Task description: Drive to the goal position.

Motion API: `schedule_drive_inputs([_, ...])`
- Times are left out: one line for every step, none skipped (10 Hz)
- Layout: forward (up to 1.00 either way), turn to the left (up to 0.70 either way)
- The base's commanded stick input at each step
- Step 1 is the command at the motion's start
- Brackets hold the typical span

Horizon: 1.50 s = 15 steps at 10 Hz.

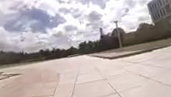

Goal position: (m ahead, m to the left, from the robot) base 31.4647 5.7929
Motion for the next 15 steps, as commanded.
schedule_drive_inputs([1.00,0.00])
schedule_drive_inputs([1.00,0.00])
schedule_drive_inputs([1.00,0.00])
schedule_drive_inputs([1.00,0.00])
schedule_drive_inputs([1.00,0.00])
schedule_drive_inputs([1.00,0.00])
schedule_drive_inputs([1.00,0.00])
schedule_drive_inputs([1.00,0.00])
schedule_drive_inputs([1.00,0.00])
schedule_drive_inputs([1.00,0.00])
schedule_drive_inputs([1.00,0.00])
schedule_drive_inputs([1.00,0.00])
schedule_drive_inputs([1.00,0.00])
schedule_drive_inputs([1.00,0.00])
schedule_drive_inputs([1.00,0.00])
